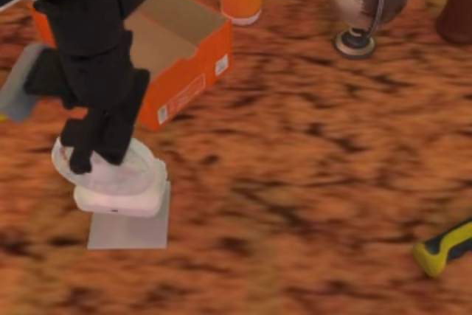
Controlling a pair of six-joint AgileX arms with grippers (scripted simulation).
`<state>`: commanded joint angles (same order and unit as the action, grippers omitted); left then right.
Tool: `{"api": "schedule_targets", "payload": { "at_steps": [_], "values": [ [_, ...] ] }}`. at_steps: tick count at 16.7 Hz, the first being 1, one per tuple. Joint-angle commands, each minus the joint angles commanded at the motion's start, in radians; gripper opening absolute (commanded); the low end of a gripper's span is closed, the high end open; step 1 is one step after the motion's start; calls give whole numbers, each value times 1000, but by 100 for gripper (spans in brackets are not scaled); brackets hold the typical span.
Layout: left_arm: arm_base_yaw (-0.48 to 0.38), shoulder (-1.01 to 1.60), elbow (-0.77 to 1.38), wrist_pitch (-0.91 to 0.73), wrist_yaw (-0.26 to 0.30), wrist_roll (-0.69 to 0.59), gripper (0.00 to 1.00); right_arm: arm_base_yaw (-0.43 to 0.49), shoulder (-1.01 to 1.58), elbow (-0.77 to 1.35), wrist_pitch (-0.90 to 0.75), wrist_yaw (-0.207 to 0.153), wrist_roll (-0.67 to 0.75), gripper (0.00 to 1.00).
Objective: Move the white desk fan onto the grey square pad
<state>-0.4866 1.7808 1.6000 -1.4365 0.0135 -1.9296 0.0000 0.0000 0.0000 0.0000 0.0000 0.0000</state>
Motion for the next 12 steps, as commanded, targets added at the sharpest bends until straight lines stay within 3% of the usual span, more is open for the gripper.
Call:
{"api": "schedule_targets", "payload": {
  "at_steps": [4,12],
  "values": [
    [8,-20,-36,29,20,-108,0,0,0,0,0,0,0,100],
    [11,-18,-69,67,19,-107,0,0,0,0,0,0,0,100]
  ]
}}
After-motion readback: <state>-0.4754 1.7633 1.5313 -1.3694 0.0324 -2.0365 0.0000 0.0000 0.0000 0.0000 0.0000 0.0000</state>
